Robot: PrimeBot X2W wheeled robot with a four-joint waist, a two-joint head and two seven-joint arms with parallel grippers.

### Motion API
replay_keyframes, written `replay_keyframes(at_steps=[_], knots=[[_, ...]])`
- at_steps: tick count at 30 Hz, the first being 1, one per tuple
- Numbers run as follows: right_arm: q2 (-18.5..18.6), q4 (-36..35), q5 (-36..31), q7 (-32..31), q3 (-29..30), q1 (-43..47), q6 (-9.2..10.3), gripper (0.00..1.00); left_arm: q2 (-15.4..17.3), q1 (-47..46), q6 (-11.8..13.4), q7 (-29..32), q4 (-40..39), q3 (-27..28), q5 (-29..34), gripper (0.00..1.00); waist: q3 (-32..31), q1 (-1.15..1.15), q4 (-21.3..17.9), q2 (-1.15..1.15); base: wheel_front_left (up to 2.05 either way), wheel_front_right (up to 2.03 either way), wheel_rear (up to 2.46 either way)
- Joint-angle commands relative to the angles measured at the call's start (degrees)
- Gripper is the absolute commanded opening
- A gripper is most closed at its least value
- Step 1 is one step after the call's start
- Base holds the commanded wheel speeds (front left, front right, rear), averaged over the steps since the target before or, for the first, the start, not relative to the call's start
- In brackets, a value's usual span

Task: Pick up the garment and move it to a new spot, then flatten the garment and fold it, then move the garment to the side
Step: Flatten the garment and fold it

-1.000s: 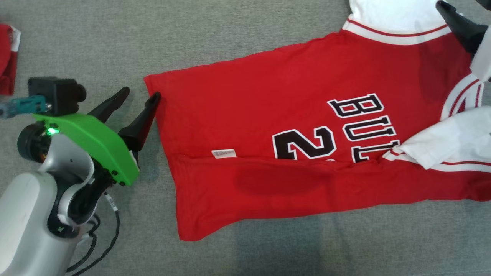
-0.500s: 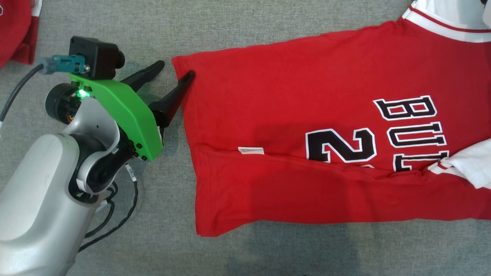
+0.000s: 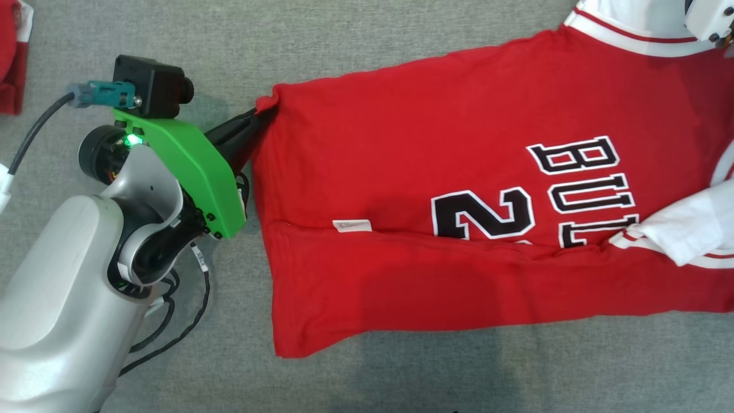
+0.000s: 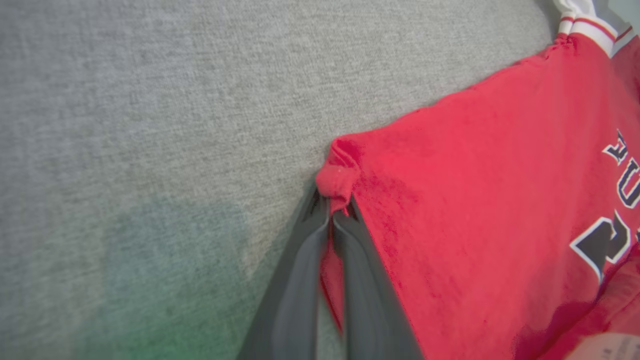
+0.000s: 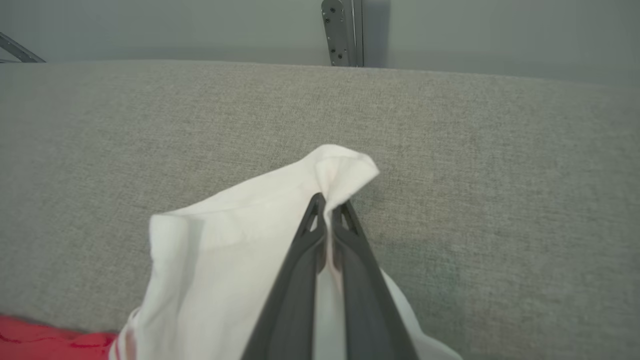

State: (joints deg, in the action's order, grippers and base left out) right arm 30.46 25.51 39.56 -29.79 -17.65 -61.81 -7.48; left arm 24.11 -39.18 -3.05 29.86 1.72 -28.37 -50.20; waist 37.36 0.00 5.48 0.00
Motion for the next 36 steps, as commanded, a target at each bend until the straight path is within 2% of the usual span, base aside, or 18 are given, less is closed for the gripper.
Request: replay_keyframes(at_steps=[1, 10, 14, 18, 24, 29, 30, 31, 32, 36], knots=[[0.17, -0.36, 1.61, 1.82, -0.07, 0.84, -0.02, 0.00, 0.28, -0.23, 0.18, -0.77, 0.61, 0.15, 0.62, 0.00, -1.69, 0.00, -1.60, 0.00, 0.00, 0.00, 0.00], [3.78, -8.25, 10.38, 11.62, -1.99, 8.15, -0.02, 0.00, 4.37, 5.97, 1.24, -4.74, -5.52, 3.92, 0.05, 0.00, -8.67, 0.00, -5.83, 0.00, 0.00, 0.00, 0.00], [6.43, -13.95, 13.33, 14.98, -1.22, 15.69, -0.01, 0.00, 5.65, 12.19, 2.26, -6.34, -10.53, 5.37, -1.65, 0.00, -11.82, 0.00, -7.93, 0.00, 0.00, 0.00, 0.00], [7.52, -18.20, 15.39, 17.56, 0.18, 25.03, -0.02, 0.00, 6.68, 19.63, 3.32, -7.81, -14.42, 5.44, -2.22, 0.00, -15.17, 0.00, -9.82, 0.00, 0.00, 0.00, 0.00], [5.74, -22.08, 16.87, 20.72, 3.07, 38.99, -0.02, 0.00, 6.23, 32.77, 6.25, -11.90, -19.24, 7.66, -6.00, 0.00, -18.96, 0.00, -12.17, 0.00, 0.00, 0.00, 0.00], [3.35, -20.92, 15.97, 20.67, 3.81, 45.59, -0.02, 0.00, 6.28, 38.54, 7.26, -13.90, -18.78, 8.61, -6.86, 0.00, -20.19, 0.00, -12.73, 0.00, 0.00, 0.00, 0.00], [2.97, -19.89, 14.94, 20.60, 4.08, 46.48, -0.01, 0.45, 5.78, 39.28, 7.68, -14.53, -18.59, 8.77, -7.02, 0.22, -20.41, 0.00, -12.77, 0.00, 0.00, 0.00, 0.00], [3.01, -19.00, 13.37, 20.57, 4.32, 46.89, -0.02, 1.00, 5.63, 39.80, 7.84, -15.17, -18.37, 8.81, -6.62, 0.82, -20.58, 0.00, -12.76, 0.00, 0.00, 0.00, 0.00], [2.59, -18.31, 12.54, 20.55, 4.82, 47.18, -0.02, 1.00, 5.53, 40.12, 8.38, -16.01, -17.97, 9.02, -5.62, 1.00, -20.71, 0.00, -12.73, 0.00, 0.00, 0.00, 0.00], [1.03, -17.97, 10.19, 19.73, 7.66, 46.31, -0.02, 1.00, 5.63, 42.72, 11.23, -19.31, -16.54, 8.53, -0.69, 1.00, -21.56, 0.00, -13.00, 0.00, 0.00, 0.00, 0.00]])
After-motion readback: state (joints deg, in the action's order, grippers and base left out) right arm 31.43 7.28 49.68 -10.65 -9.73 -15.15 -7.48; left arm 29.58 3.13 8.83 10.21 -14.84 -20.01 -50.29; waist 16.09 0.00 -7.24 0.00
